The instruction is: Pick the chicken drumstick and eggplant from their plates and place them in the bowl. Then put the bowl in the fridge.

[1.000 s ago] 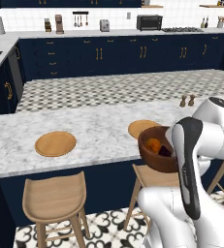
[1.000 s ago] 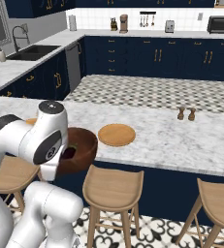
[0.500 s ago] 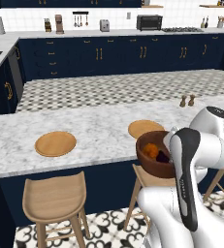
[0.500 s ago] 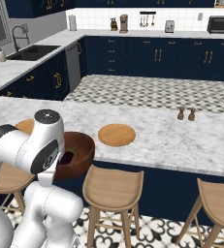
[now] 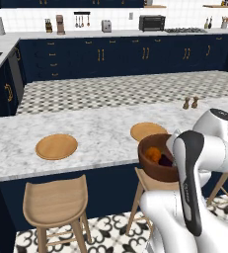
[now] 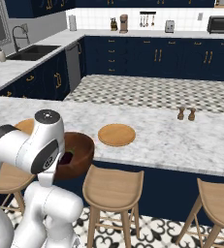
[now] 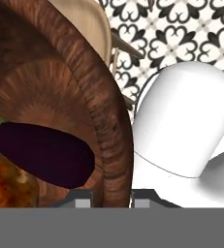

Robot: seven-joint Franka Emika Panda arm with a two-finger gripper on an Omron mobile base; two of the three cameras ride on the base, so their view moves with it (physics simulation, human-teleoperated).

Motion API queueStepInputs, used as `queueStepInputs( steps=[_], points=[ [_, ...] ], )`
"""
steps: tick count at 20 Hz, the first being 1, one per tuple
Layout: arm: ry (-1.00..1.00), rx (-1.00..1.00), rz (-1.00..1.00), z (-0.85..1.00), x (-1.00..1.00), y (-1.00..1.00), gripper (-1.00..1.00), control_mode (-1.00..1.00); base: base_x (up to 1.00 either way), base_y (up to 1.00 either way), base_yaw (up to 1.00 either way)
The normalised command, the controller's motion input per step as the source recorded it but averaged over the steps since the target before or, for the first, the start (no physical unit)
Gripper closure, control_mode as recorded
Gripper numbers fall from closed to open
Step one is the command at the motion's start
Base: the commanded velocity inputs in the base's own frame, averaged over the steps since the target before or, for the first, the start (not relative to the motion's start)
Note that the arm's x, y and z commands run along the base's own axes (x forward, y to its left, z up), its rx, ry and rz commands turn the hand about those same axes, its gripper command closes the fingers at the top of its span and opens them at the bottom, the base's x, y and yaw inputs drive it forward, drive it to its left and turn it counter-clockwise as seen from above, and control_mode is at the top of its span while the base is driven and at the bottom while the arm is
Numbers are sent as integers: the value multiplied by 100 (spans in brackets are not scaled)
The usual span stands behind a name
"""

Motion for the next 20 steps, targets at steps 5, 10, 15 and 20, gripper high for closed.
queueStepInputs(
  steps=[5, 10, 15, 20],
  points=[
    [0, 0, 0, 0, 0, 0, 100, 100, -96, -5, 0],
    [0, 0, 0, 0, 0, 0, 100, 100, -32, -8, -52],
    [0, 0, 0, 0, 0, 0, 100, 100, 3, 1, -86],
    [0, 0, 0, 0, 0, 0, 100, 100, 9, 0, -83]
  ],
)
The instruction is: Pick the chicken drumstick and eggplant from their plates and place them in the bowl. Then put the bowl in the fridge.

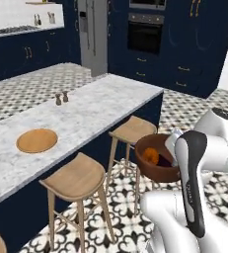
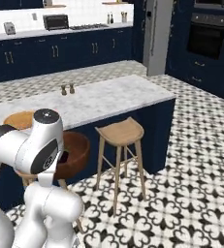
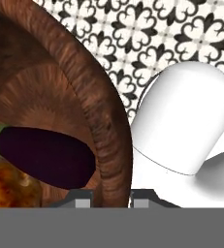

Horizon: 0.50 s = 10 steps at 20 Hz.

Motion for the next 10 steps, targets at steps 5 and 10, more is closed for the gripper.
queueStepInputs(
  steps=[5, 10],
  points=[
    [0, 0, 0, 0, 0, 0, 100, 100, 17, 0, -80],
    [0, 0, 0, 0, 0, 0, 100, 100, 39, -12, -71]
  ],
)
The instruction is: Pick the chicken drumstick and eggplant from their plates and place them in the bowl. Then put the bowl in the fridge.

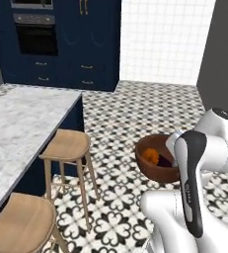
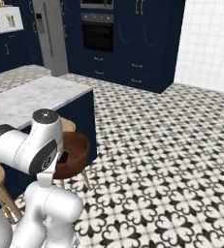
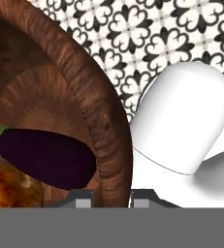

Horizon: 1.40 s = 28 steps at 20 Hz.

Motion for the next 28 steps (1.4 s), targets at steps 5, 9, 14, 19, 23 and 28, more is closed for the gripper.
queueStepInputs(
  steps=[5, 9, 14, 19, 23, 28],
  points=[
    [0, 0, 0, 0, 0, 0, 100, 100, 81, -50, -47],
    [0, 0, 0, 0, 0, 0, 100, 100, 100, -23, -15],
    [0, 0, 0, 0, 0, 0, 100, 100, 100, 0, -10],
    [0, 0, 0, 0, 0, 0, 100, 100, 100, 0, -3],
    [0, 0, 0, 0, 0, 0, 100, 100, 100, 14, 0],
    [0, 0, 0, 0, 0, 0, 100, 100, 100, 36, 0]
  ],
)
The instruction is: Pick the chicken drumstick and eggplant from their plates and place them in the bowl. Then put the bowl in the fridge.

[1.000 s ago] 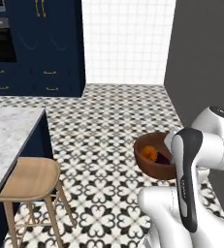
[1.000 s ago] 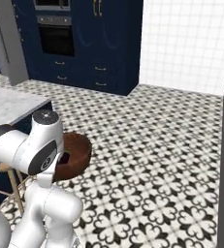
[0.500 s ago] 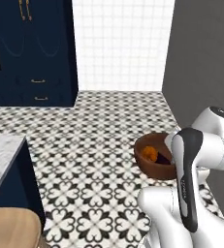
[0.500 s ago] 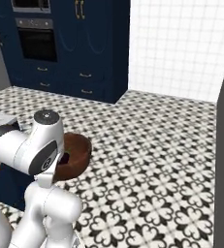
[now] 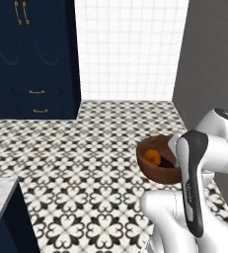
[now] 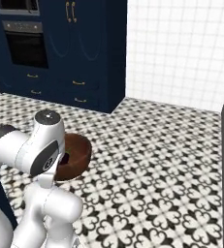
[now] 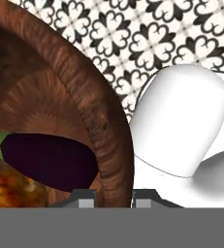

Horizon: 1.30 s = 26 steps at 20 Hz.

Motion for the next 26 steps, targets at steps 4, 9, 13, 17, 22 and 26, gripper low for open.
queueStepInputs(
  steps=[4, 9, 13, 17, 22, 26],
  points=[
    [0, 0, 0, 0, 0, 0, 100, 100, 100, 43, 7],
    [0, 0, 0, 0, 0, 0, 100, 100, 100, 18, 18],
    [0, 0, 0, 0, 0, 0, 100, 100, 100, 6, 23],
    [0, 0, 0, 0, 0, 0, 100, 100, 100, 1, 39],
    [0, 0, 0, 0, 0, 0, 100, 100, 100, 0, 45],
    [0, 0, 0, 0, 0, 0, 100, 100, 80, 0, 51]
  ],
)
